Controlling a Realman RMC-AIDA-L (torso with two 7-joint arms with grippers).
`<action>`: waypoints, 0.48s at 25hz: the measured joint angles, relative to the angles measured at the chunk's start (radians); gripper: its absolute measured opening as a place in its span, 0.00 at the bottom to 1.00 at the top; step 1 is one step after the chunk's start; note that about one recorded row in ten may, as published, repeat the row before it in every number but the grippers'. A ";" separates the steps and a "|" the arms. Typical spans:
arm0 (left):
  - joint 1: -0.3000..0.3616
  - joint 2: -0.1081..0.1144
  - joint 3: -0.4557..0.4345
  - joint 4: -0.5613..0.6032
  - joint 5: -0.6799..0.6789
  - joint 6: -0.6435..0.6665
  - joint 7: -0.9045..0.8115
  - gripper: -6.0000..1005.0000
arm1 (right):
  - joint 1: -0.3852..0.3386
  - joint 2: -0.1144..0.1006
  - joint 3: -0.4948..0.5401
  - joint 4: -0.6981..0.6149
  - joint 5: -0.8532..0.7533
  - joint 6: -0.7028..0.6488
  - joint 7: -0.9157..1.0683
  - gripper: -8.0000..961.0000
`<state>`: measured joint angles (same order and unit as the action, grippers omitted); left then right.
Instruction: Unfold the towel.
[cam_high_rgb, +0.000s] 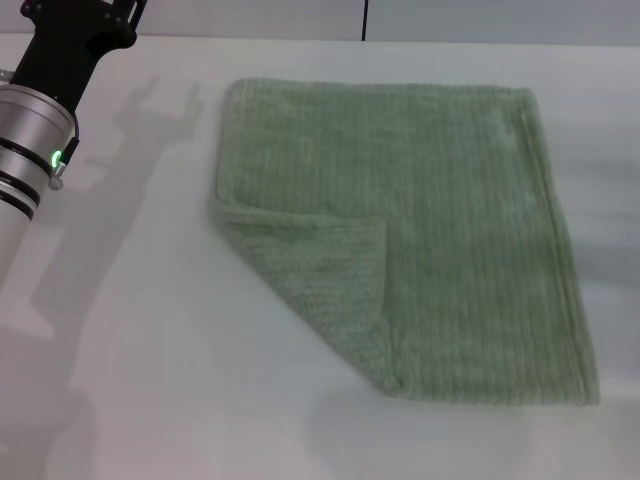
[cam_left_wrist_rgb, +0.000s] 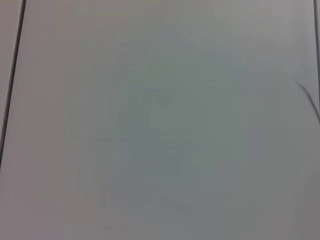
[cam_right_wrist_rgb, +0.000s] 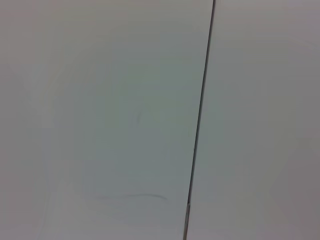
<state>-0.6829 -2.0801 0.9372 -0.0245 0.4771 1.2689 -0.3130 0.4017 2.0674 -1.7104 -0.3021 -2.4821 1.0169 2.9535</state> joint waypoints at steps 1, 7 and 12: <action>0.000 0.000 0.000 0.000 0.000 0.001 0.000 0.57 | -0.001 0.000 0.000 0.000 0.000 0.001 0.000 0.63; 0.002 0.000 0.000 0.000 0.000 0.005 0.000 0.57 | -0.005 0.003 -0.002 -0.002 0.000 0.007 0.000 0.63; 0.005 0.000 0.000 0.000 0.000 0.007 -0.003 0.56 | -0.006 0.004 -0.011 -0.002 0.000 0.008 0.001 0.63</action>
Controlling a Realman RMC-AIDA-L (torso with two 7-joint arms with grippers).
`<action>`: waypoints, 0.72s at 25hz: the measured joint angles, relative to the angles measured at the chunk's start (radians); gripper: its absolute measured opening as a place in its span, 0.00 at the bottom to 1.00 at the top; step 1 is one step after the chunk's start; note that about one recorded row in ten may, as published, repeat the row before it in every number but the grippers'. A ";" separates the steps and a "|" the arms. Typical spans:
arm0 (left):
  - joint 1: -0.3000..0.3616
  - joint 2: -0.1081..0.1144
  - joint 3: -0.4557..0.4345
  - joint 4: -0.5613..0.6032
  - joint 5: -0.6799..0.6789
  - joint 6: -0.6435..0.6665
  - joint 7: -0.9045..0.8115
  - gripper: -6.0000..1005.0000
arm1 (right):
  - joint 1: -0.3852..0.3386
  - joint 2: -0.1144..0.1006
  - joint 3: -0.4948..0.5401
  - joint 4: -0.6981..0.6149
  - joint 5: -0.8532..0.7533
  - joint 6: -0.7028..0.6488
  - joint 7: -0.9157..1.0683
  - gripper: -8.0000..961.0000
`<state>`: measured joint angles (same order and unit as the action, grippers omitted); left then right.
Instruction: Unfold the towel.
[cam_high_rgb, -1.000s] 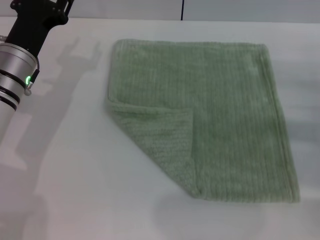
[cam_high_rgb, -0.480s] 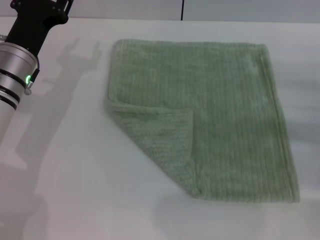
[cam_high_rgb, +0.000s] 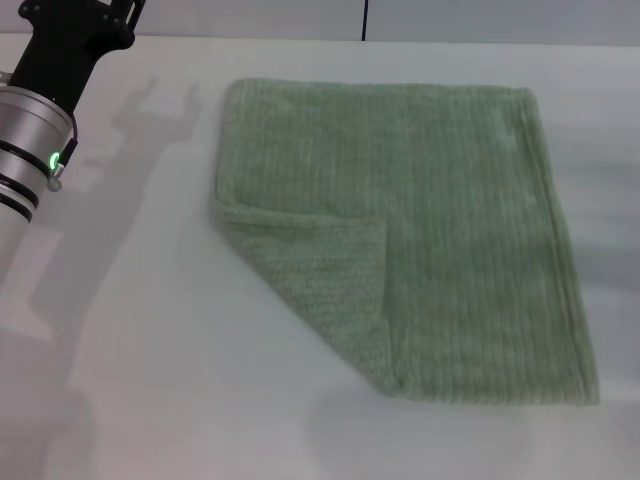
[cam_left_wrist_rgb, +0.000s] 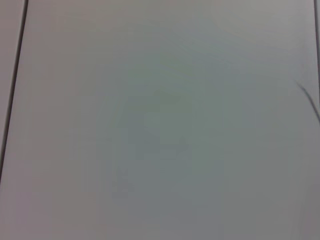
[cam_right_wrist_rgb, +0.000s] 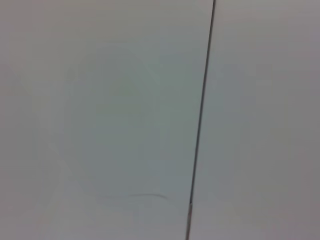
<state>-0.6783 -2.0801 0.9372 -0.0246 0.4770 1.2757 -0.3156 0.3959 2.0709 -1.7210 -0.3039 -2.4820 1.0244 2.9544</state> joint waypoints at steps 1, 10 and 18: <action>0.000 0.000 0.000 0.000 0.000 0.000 0.000 0.56 | 0.000 0.000 0.000 0.000 0.000 0.000 0.000 0.63; 0.003 0.000 0.000 0.000 0.000 0.001 -0.012 0.56 | 0.023 -0.014 -0.126 -0.042 -0.018 -0.012 0.001 0.49; 0.012 0.000 0.000 0.004 0.000 0.001 -0.013 0.55 | -0.008 -0.027 -0.136 -0.271 -0.138 -0.304 0.002 0.33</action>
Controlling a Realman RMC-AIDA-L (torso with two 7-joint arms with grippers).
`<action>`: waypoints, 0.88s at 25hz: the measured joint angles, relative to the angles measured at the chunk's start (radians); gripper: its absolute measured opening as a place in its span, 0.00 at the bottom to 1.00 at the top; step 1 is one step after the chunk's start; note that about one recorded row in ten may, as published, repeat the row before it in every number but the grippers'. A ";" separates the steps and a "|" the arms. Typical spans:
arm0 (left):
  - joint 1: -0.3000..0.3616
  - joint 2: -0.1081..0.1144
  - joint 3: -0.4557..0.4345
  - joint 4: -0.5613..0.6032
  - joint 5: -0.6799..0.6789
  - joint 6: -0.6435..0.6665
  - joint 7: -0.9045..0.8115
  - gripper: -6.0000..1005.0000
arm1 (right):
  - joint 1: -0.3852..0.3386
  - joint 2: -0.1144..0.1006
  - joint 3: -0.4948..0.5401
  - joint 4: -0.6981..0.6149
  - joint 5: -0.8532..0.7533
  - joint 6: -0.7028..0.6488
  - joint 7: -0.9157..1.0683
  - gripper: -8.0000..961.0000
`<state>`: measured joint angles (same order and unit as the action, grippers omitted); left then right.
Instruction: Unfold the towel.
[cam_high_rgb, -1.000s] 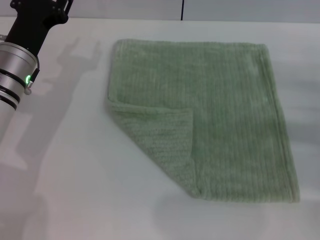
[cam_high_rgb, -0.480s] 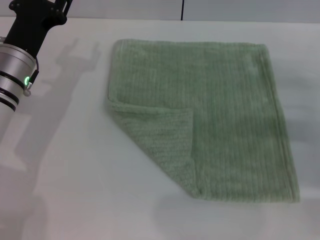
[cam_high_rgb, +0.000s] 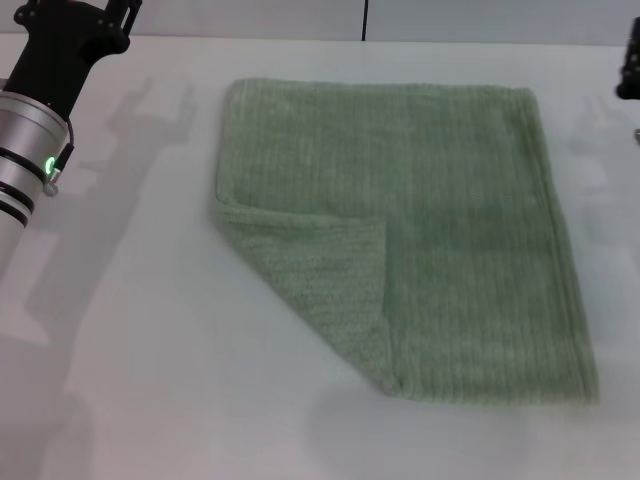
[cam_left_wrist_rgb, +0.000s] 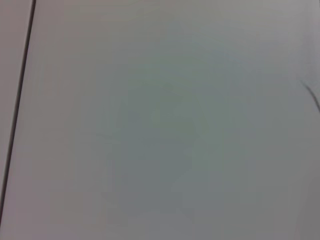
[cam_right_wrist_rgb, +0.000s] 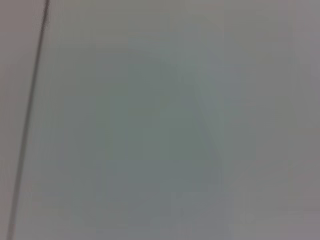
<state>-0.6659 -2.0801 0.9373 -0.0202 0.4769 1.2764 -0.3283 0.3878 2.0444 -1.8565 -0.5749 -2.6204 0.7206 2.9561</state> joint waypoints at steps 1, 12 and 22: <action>0.000 0.000 0.000 0.000 0.000 0.000 0.000 0.55 | -0.004 -0.004 0.000 -0.033 -0.014 -0.055 0.000 0.31; 0.003 0.000 0.000 0.005 0.000 -0.002 0.006 0.55 | -0.086 -0.005 0.076 -0.382 -0.144 -0.487 -0.001 0.02; -0.006 0.000 0.000 0.008 0.000 -0.008 0.009 0.54 | -0.081 -0.004 0.160 -0.618 -0.147 -0.941 -0.016 0.01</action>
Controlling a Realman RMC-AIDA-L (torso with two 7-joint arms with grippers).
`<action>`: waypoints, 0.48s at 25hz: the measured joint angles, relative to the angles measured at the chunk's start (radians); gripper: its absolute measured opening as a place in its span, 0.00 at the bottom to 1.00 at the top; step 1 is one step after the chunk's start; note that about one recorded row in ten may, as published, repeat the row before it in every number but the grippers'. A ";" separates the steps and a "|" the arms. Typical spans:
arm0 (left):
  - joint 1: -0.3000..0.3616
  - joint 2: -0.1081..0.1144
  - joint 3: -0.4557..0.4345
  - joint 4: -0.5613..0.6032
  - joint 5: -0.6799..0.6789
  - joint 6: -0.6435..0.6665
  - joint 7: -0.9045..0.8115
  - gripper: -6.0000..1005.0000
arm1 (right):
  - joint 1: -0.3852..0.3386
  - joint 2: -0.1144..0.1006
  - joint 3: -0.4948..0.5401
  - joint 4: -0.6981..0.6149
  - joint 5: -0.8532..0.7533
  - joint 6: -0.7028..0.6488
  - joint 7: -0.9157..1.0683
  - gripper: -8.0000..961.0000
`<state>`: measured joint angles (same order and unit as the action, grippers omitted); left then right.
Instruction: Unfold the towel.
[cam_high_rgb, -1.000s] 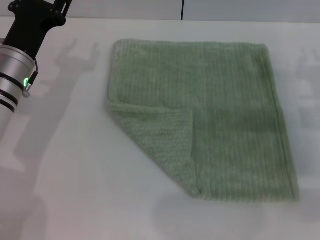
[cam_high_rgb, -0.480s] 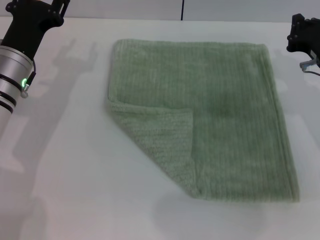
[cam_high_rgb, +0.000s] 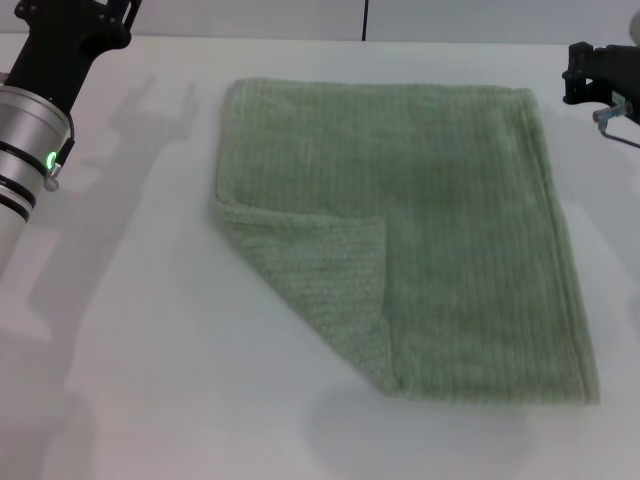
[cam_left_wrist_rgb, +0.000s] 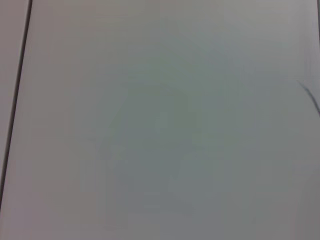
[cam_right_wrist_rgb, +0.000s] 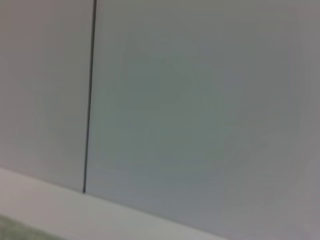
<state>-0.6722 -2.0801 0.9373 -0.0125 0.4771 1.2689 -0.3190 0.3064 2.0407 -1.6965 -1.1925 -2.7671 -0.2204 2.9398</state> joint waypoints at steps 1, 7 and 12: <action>0.000 0.000 0.000 0.001 0.000 0.000 0.000 0.54 | 0.004 0.000 0.010 -0.020 0.000 -0.045 0.000 0.01; -0.001 0.000 0.000 0.009 0.000 -0.001 0.000 0.54 | 0.042 0.017 0.087 -0.124 0.000 -0.320 -0.015 0.01; -0.004 0.000 0.000 0.011 0.000 -0.001 0.001 0.53 | 0.086 0.030 0.129 -0.163 0.001 -0.488 -0.028 0.01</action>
<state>-0.6765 -2.0801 0.9373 -0.0018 0.4770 1.2682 -0.3182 0.3929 2.0709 -1.5678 -1.3552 -2.7661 -0.7080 2.9118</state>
